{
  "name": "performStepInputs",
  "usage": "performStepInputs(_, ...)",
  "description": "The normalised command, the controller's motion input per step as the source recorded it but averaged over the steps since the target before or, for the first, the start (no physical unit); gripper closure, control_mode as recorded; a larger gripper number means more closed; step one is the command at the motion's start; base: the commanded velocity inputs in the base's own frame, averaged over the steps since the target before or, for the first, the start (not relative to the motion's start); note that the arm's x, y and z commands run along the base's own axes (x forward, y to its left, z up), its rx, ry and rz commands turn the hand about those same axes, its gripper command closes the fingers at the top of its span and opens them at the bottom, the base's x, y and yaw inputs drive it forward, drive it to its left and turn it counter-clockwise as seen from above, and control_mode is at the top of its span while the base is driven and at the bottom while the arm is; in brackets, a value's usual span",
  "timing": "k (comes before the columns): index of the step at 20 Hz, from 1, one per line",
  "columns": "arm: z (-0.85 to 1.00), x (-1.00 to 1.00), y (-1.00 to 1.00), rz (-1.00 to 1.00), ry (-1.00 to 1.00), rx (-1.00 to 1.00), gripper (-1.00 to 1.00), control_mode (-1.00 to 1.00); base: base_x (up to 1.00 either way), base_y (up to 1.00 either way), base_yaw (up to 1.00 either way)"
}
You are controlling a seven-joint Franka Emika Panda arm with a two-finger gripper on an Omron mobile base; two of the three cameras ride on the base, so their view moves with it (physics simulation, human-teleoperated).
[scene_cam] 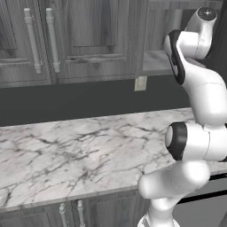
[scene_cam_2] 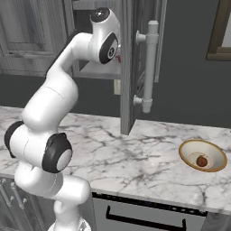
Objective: Pick the pears from the cabinet and place them in one bowl. Pick the potato from the sink and place it in the other bowl.
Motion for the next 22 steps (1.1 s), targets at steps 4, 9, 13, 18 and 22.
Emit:
performStepInputs(4, 0.24, -0.78, 0.52, 0.00, -0.03, 0.00, 1.00, -1.00, 0.00, 0.00, 0.00)
performStepInputs(9, 0.48, -0.80, 0.23, 0.00, 0.00, 0.00, 1.00, -1.00, 0.00, 0.00, 0.00)
performStepInputs(13, 0.39, -0.97, 0.28, 0.00, 0.01, 0.00, 1.00, -1.00, 0.00, 0.00, 0.00)
performStepInputs(18, 0.08, -0.88, 0.36, 0.00, 0.11, 0.06, 1.00, -1.00, 0.00, 0.00, 0.00)
performStepInputs(22, 0.00, -0.84, 0.29, 0.00, 0.06, 0.06, 1.00, -1.00, 0.00, 0.00, 0.00)
